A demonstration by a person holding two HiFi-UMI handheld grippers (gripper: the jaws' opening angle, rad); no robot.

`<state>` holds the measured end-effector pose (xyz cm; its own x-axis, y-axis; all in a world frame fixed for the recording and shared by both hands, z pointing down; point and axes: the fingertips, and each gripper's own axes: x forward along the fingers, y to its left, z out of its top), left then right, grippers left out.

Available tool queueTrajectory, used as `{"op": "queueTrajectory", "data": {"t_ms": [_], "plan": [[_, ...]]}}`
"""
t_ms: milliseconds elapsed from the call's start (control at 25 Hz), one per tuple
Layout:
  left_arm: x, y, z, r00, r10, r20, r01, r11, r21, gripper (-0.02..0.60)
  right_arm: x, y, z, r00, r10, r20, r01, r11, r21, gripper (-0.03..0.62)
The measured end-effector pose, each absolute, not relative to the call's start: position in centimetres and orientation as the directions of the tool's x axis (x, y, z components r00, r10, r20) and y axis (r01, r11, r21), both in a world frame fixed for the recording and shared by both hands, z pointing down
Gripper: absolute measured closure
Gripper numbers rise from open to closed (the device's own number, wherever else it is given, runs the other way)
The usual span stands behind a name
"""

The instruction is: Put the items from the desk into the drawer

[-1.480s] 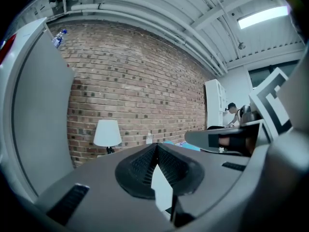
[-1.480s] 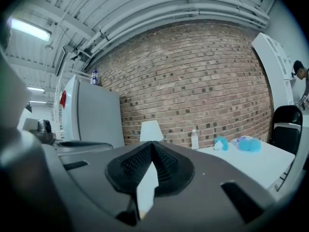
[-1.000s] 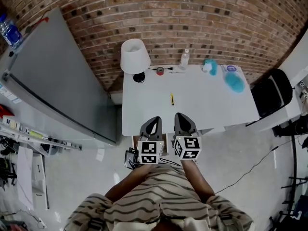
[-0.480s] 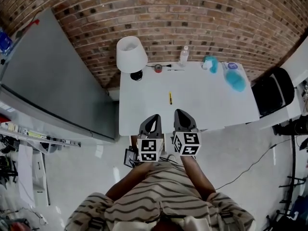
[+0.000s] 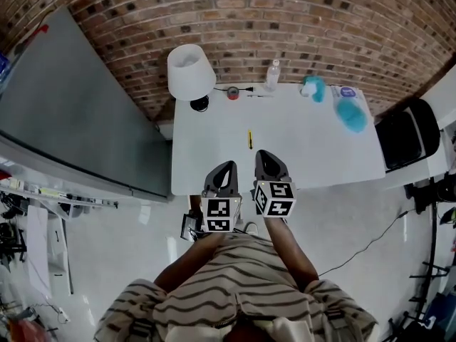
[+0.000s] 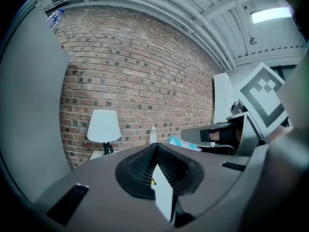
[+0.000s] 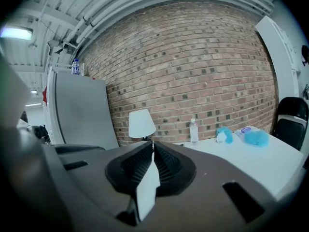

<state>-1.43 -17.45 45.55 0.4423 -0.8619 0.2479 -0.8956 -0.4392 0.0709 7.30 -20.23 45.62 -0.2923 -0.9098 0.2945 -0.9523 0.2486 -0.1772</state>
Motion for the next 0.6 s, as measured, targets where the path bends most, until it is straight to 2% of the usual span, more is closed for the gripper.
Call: {"op": "queueTrajectory", "data": {"t_ms": [600], "plan": [[-1.4,-19.9,47.0,0.415,-0.865,0.282,-0.908,-0.416,0.060,0.574,7.6,-25.7,52.1,-0.306,-0.848,0.432,-0.947,0.224,-0.231,0.582]]}}
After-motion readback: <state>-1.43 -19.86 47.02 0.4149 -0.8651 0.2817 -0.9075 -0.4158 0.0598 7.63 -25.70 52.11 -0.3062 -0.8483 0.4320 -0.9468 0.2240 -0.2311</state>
